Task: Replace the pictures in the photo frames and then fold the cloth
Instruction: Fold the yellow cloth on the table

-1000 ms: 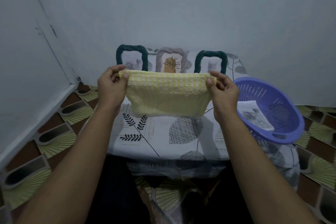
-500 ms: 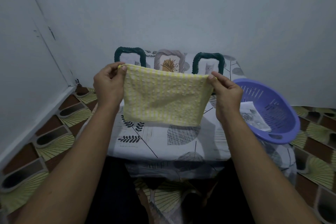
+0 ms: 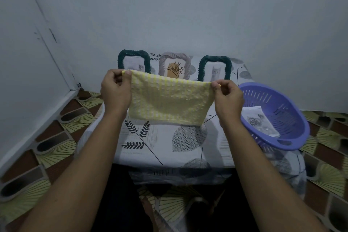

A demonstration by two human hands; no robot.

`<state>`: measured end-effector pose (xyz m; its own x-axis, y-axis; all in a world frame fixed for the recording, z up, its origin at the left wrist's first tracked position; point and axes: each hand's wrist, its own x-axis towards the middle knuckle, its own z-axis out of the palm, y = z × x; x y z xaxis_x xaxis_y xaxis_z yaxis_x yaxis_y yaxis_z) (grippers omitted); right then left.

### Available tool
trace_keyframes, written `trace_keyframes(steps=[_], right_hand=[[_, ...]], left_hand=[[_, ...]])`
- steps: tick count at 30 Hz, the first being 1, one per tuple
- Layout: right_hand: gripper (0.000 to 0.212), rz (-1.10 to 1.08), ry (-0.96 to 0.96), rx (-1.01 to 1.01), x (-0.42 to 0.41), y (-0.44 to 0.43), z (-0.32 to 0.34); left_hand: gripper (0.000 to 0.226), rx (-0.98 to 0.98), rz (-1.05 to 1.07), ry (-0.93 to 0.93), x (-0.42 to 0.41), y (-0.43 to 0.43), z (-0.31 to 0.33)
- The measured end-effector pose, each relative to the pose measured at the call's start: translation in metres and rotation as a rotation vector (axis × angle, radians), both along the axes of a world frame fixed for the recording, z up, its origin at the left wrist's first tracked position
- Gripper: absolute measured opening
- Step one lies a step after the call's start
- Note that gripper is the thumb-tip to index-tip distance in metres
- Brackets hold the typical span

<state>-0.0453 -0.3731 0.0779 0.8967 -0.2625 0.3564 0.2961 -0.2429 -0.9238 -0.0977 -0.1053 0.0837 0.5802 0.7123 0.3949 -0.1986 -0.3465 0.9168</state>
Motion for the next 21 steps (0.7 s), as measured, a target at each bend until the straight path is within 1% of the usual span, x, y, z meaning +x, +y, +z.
trace_keyframes(steps=[4, 7, 9, 10, 12, 15, 19, 21], right_hand=[[0.005, -0.037, 0.035, -0.031, -0.002, 0.009, 0.002], [0.010, -0.033, 0.057, -0.005, -0.004, 0.016, 0.006], [0.014, 0.024, 0.046, 0.010, -0.007, 0.023, 0.007], [0.012, 0.055, 0.046, 0.017, -0.009, 0.027, 0.008], [0.002, 0.120, 0.042, 0.028, -0.013, 0.035, 0.009], [0.008, 0.204, 0.049, 0.071, -0.019, 0.047, 0.011], [0.003, 0.338, 0.104, 0.183, -0.025, 0.059, 0.018], [0.005, 0.372, 0.131, 0.217, -0.027, 0.062, 0.020]], left_hand=[[0.011, 0.033, 0.118, 0.005, 0.000, -0.009, 0.005], [0.010, 0.106, 0.122, 0.000, -0.004, -0.018, 0.008], [0.009, 0.183, 0.078, -0.002, -0.007, -0.029, 0.010], [0.008, 0.213, 0.051, 0.000, -0.008, -0.035, 0.010], [0.009, 0.241, -0.004, 0.010, -0.009, -0.046, 0.011], [0.010, 0.240, -0.095, 0.018, -0.010, -0.062, 0.013], [0.015, 0.196, -0.254, 0.008, -0.014, -0.080, 0.016], [0.015, 0.159, -0.316, 0.004, -0.015, -0.084, 0.017]])
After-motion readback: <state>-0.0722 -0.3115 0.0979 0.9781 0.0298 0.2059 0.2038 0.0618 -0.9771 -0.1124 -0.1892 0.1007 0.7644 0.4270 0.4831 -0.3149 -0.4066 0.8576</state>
